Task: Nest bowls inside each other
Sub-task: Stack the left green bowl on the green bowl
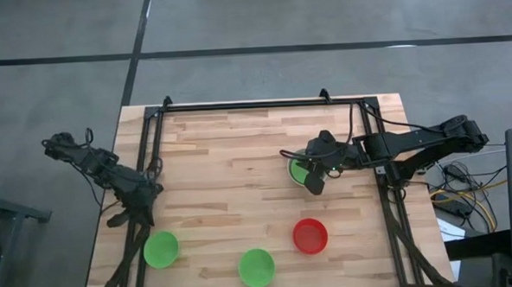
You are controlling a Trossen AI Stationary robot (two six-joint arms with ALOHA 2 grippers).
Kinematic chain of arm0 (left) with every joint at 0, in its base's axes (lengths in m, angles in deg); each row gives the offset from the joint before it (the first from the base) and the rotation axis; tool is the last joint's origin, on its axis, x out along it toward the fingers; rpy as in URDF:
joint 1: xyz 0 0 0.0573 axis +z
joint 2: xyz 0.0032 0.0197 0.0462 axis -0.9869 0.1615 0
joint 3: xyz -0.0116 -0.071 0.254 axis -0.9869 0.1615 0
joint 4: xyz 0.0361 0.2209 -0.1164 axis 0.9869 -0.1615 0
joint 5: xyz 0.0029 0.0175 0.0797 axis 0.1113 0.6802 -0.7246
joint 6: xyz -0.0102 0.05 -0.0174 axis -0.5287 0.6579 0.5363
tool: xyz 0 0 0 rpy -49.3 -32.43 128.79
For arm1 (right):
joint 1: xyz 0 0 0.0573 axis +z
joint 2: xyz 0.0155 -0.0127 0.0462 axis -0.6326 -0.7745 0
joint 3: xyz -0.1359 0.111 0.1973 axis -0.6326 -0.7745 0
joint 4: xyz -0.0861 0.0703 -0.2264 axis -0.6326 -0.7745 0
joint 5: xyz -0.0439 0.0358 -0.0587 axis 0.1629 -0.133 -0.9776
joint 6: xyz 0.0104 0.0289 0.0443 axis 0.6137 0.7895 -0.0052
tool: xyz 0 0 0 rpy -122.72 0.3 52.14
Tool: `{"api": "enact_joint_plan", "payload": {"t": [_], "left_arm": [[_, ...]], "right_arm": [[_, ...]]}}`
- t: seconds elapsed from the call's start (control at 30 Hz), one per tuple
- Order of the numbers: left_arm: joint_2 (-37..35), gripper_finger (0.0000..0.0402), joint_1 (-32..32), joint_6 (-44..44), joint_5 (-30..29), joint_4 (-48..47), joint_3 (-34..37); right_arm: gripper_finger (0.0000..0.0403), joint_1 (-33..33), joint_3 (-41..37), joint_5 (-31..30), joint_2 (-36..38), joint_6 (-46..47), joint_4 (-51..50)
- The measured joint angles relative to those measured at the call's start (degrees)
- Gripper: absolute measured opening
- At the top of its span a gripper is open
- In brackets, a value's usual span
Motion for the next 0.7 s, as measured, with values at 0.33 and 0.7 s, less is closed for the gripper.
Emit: {"api": "enact_joint_plan", "payload": {"t": [0.33,0.7], "left_arm": [[-0.04,0.0069,-1.10,0.79,5.08,7.65,10.07],[-0.04,0.0069,-1.10,-9.65,2.82,8.23,12.21]], "right_arm": [[0.0063,0.00,0.00,0.00,0.00,0.00,0.02],[0.0063,0.00,0.00,0.00,0.00,0.00,0.02]]}}
